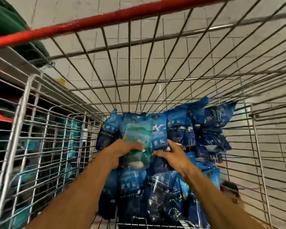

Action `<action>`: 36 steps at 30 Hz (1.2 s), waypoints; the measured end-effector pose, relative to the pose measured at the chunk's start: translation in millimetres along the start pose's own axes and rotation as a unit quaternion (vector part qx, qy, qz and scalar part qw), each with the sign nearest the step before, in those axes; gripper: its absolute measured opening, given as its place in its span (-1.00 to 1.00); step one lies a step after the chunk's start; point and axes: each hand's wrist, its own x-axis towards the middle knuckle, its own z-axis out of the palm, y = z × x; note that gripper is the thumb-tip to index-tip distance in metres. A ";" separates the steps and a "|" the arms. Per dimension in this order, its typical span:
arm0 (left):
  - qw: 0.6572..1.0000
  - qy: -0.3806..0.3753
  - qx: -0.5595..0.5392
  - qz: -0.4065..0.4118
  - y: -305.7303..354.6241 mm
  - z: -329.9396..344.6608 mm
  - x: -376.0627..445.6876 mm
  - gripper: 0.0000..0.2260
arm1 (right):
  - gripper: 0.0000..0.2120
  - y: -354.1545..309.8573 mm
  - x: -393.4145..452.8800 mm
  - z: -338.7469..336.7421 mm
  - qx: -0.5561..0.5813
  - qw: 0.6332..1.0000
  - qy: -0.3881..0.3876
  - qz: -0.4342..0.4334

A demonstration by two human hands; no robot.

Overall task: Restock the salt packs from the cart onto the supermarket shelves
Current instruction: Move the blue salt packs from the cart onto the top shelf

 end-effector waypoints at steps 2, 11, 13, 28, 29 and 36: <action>1.000 -0.018 -0.002 0.016 -6.8 0.3 -13.6 -0.39 | -0.48 -3.4 -19.0 -4.1 0.006 1.000 -0.020 0.005; 0.972 -0.092 0.006 0.217 8.7 3.7 -176.7 -0.65 | -0.39 -81.7 -153.7 -34.3 0.015 0.999 -0.014 -0.043; 0.964 -0.086 -0.012 0.253 16.1 6.4 -224.3 -0.54 | -0.23 -107.8 -194.1 -35.4 0.051 0.996 0.020 -0.069; 0.799 0.117 -0.198 0.556 6.4 -29.7 -522.3 -0.39 | -0.38 -269.2 -429.3 38.0 0.009 0.916 0.015 -0.402; 0.781 0.143 -0.203 0.572 2.2 -35.2 -537.5 -0.45 | -0.41 -278.1 -438.1 47.0 -0.003 0.906 0.003 -0.424; 0.647 0.330 -0.261 0.635 -48.6 -76.9 -640.7 -0.51 | -0.67 -339.7 -511.9 124.2 0.007 0.828 -0.153 -0.539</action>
